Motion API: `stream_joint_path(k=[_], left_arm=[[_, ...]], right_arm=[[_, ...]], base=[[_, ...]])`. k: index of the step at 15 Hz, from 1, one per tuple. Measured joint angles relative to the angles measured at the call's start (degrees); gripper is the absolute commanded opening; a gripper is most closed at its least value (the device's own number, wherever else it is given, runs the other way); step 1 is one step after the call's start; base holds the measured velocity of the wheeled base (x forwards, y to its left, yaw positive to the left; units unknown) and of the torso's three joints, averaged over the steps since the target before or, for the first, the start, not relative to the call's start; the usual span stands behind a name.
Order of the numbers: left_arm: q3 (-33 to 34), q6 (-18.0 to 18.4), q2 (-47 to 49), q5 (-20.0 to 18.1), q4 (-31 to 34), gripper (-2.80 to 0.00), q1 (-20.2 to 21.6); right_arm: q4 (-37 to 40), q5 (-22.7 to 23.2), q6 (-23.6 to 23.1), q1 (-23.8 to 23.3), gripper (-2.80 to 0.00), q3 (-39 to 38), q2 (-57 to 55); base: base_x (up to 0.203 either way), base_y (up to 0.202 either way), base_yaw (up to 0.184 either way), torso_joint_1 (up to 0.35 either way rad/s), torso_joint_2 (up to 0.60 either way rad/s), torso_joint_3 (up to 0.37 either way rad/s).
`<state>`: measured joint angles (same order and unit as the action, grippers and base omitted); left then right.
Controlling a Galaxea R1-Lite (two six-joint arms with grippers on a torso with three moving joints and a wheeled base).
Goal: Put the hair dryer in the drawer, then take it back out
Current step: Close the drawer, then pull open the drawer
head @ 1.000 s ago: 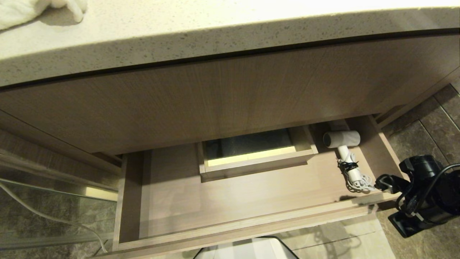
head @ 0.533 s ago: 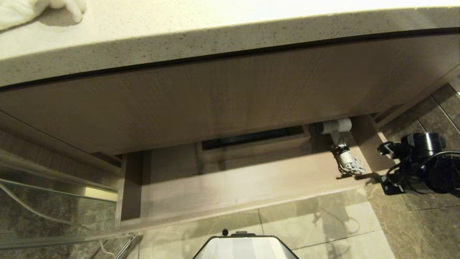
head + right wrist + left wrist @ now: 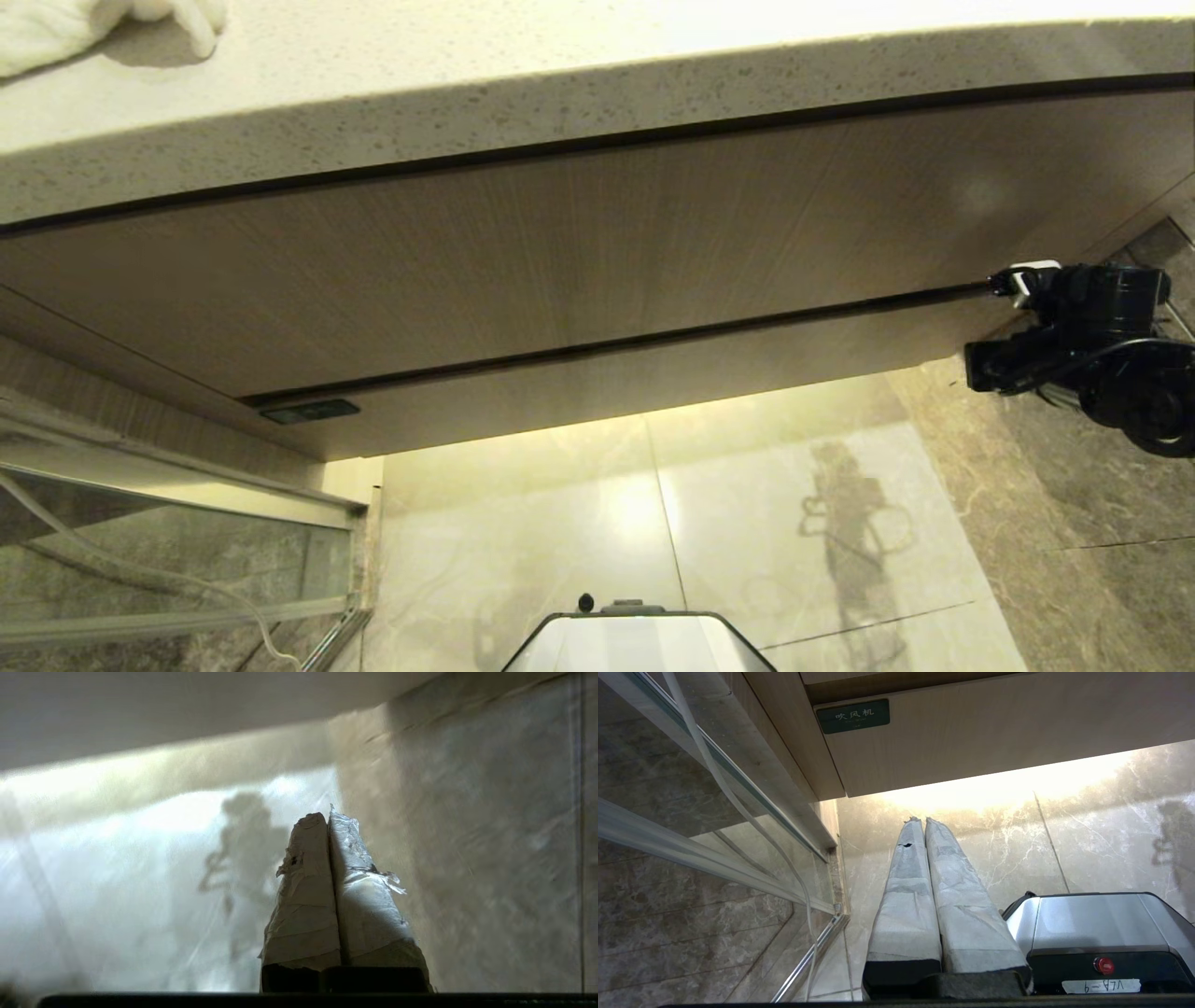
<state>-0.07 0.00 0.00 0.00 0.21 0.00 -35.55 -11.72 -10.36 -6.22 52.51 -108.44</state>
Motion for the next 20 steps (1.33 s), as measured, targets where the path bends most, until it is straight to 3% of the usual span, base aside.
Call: stream_joint_path(k=[8,11,14,17,20], left_arm=[[0.02,0.00,0.00,0.00,0.00,-2.80,0.00],[0.02,0.02,0.00,0.00,-0.02,-2.80,0.00],[0.05,0.02,0.00,0.00,-0.02,-2.80,0.00],[0.05,0.02,0.00,0.00,-0.02,-2.80,0.00],[0.05,0.00,0.00,0.00,-0.02,-2.80,0.00]], right_arm=[[32.83,2.94,1.40,0.27,-2.80,-18.05,37.35],[41.15,4.34,3.49,1.13,-2.80,-24.04,53.97],[41.42,4.98,5.30,2.42,-2.80,-33.70,69.22],[33.74,5.89,6.58,4.56,-2.80,-46.37,81.84],[33.41,10.39,6.34,5.83,-2.80,-51.11,93.42]], base=[[0.000,0.000,0.000,0.000,0.00,0.000],[0.000,0.000,0.000,0.000,0.00,0.000],[0.000,0.000,0.000,0.000,0.00,0.000],[0.000,0.000,0.000,0.000,0.00,0.000],[0.000,0.000,0.000,0.000,0.00,0.000]])
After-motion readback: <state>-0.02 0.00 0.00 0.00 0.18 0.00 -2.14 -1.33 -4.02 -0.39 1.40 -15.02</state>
